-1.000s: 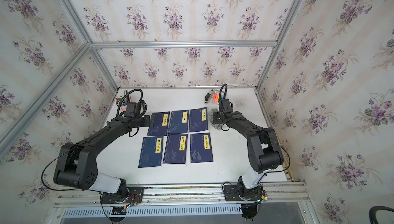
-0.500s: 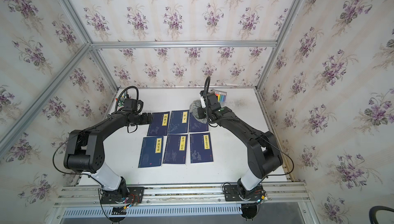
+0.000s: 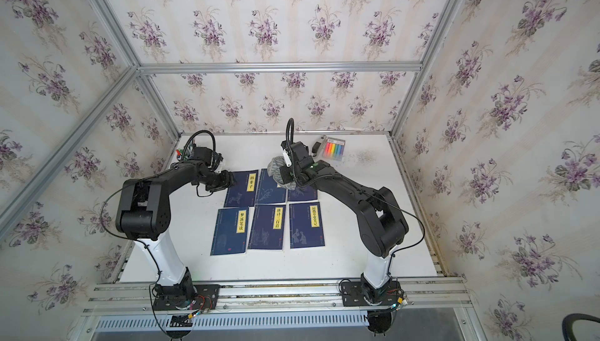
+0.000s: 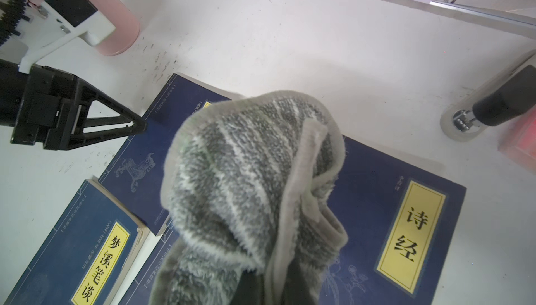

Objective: Wipe the cover of the book
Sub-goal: Move the book to the center of the board.

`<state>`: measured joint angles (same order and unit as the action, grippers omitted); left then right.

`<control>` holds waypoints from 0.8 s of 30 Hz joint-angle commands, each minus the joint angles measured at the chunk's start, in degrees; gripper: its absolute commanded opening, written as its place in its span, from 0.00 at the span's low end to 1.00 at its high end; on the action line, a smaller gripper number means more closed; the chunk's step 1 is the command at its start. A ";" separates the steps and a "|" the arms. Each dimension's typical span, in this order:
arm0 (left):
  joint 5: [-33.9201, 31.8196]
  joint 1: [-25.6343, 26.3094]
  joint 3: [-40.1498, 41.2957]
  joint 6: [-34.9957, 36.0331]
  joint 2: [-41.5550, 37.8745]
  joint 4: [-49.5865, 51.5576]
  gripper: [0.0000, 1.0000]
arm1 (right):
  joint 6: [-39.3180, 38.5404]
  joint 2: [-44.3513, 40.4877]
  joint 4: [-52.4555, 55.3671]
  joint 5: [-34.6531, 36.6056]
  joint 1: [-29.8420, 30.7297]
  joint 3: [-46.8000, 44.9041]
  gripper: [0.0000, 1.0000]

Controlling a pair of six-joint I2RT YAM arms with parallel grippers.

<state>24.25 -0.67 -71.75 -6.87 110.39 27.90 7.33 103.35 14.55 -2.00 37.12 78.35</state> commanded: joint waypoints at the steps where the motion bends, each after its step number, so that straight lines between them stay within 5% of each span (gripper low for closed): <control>1: 0.79 -0.03 -0.26 -0.07 0.67 3.45 0.66 | 0.75 0.44 -1.46 -0.36 0.14 -0.42 0.00; 24: 9.12 6.82 7.44 -4.22 -3.58 -1.13 0.61 | 0.58 -1.48 -4.74 -0.84 0.33 -6.72 0.00</control>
<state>31.62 5.93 -64.75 -9.91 107.20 27.46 7.90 102.61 11.75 -2.39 37.34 71.64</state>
